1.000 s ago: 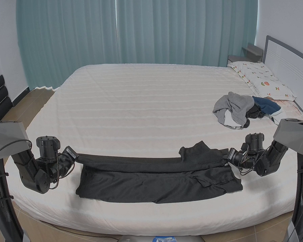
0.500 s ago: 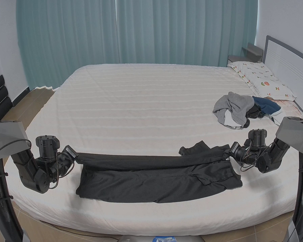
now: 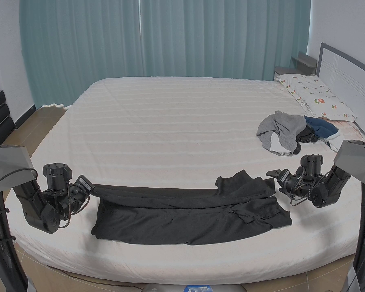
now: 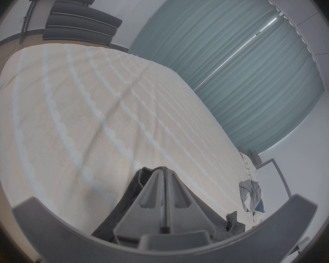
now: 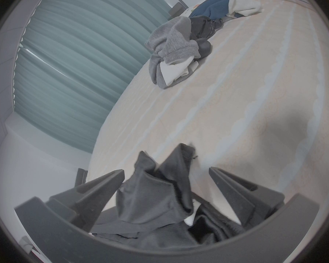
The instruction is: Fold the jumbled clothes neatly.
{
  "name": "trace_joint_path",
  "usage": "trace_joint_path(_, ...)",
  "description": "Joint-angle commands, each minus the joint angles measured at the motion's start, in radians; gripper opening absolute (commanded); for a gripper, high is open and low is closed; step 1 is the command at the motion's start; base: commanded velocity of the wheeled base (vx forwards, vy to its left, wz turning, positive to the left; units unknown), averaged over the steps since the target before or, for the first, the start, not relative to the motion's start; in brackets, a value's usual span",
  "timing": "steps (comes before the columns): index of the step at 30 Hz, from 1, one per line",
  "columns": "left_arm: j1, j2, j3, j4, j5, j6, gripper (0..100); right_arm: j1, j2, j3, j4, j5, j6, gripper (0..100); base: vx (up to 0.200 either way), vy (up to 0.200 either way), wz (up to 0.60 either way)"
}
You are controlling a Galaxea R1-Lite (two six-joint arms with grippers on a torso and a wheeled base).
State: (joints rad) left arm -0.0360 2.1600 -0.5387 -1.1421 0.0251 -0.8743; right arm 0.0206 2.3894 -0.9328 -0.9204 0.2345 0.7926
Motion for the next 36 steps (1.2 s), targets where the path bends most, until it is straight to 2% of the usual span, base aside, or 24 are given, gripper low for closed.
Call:
trace_joint_path(1,-0.004,0.000,-0.009,-0.001,0.001,-0.003,0,0.039,-0.131,0.012,0.028,-0.004,0.066,100,0.000,0.000,0.00)
trace_joint_path(4,-0.005,-0.006,-0.007,-0.005,0.004,-0.005,0,0.104,-0.179,0.011,0.083,-0.040,0.082,100,0.000,0.000,0.00)
trace_joint_path(6,-0.010,-0.025,-0.006,-0.007,0.004,-0.020,0,0.167,-0.197,-0.004,0.150,-0.098,0.085,100,0.000,0.000,0.00)
trace_joint_path(8,-0.015,-0.043,-0.009,-0.007,0.004,-0.046,0,0.223,-0.202,-0.001,0.172,-0.129,0.103,100,0.000,0.000,0.00)
trace_joint_path(11,-0.015,-0.080,-0.015,-0.008,0.004,-0.095,0,0.305,-0.180,-0.004,0.176,-0.142,0.182,100,0.000,0.000,0.00)
trace_joint_path(15,-0.015,-0.108,-0.023,-0.008,0.003,-0.137,0,0.352,-0.136,-0.031,0.189,-0.144,0.215,100,0.000,0.000,0.00)
trace_joint_path(22,-0.015,-0.112,-0.029,-0.008,0.003,-0.155,0,0.397,-0.062,-0.092,0.259,-0.164,0.218,100,0.000,0.000,0.00)
trace_joint_path(24,-0.015,-0.109,-0.029,-0.008,0.003,-0.158,0,0.413,-0.025,-0.156,0.311,-0.182,0.221,100,0.000,0.000,0.00)
trace_joint_path(36,-0.012,-0.103,-0.035,-0.008,0.003,-0.158,0,0.447,-0.032,-0.181,0.316,-0.192,0.295,100,0.000,0.000,0.00)
